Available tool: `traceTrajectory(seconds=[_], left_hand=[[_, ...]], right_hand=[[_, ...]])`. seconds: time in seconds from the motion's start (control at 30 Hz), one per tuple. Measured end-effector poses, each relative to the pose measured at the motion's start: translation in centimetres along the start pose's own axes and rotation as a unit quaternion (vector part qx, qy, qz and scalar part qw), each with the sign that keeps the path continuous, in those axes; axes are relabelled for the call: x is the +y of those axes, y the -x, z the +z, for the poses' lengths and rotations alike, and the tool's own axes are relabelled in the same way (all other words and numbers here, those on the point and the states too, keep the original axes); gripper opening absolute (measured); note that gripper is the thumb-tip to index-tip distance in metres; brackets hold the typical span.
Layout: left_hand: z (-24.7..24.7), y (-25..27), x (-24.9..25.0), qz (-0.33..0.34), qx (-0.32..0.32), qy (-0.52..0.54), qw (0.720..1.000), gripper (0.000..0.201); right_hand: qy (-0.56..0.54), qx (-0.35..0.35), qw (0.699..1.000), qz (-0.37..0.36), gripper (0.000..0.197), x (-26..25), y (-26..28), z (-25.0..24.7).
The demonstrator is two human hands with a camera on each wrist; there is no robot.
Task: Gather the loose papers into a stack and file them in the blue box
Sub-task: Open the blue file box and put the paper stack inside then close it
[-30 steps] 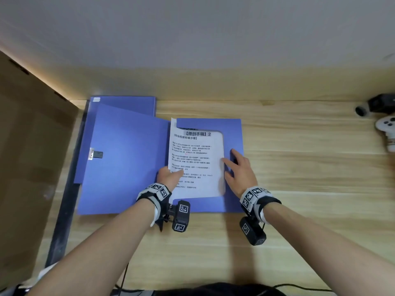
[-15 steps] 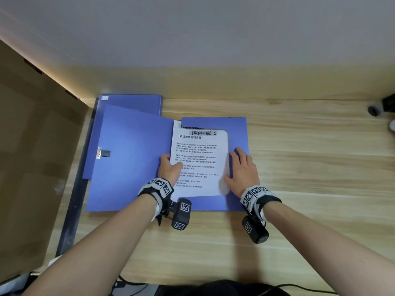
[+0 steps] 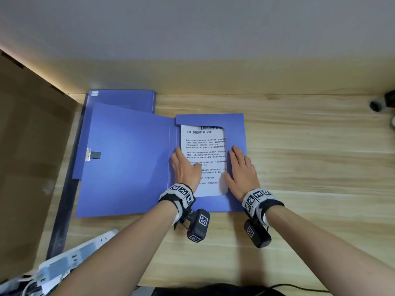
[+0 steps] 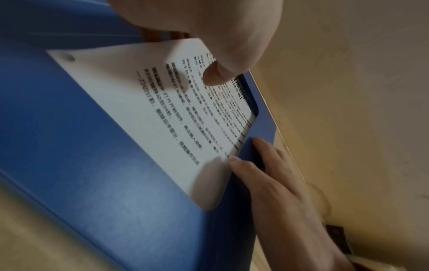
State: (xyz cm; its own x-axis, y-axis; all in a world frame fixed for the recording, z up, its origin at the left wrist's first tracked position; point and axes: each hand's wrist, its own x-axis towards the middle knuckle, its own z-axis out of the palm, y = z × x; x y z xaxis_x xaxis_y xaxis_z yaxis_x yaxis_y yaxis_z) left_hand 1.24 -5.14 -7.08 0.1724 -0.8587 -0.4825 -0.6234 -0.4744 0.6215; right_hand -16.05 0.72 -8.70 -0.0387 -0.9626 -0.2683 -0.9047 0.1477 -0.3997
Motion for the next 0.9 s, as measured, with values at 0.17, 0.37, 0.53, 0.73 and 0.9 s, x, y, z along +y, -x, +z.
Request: traceTrajectory(seconds=[0.17, 0.37, 0.53, 0.73, 0.9], left_hand=[[0.7, -0.3, 0.9, -0.001, -0.047, 0.013, 0.999, 0.081], [2.0, -0.4, 0.4, -0.027, -0.054, 0.072, 0.996, 0.087], [3.1, 0.2, 0.6, -0.021, -0.003, -0.042, 0.999, 0.091], [3.9, 0.2, 1.1, -0.04, 0.03, -0.133, 0.99, 0.09], [1.5, 0.0, 1.2, -0.021, 0.004, -0.225, 0.974, 0.072]], right_hand=[[-0.005, 0.005, 1.0, -0.004, 0.069, 0.1, 0.0, 0.3], [-0.034, 0.015, 0.999, 0.017, 0.07, 0.1, -0.1, 0.8], [-0.032, 0.013, 0.999, 0.023, 0.07, 0.1, -0.1, 0.8], [-0.013, 0.02, 0.999, 0.026, 0.072, -0.1, 0.0, 1.1], [0.01, 0.011, 1.0, 0.024, 0.072, -0.2, 0.1, 0.9]])
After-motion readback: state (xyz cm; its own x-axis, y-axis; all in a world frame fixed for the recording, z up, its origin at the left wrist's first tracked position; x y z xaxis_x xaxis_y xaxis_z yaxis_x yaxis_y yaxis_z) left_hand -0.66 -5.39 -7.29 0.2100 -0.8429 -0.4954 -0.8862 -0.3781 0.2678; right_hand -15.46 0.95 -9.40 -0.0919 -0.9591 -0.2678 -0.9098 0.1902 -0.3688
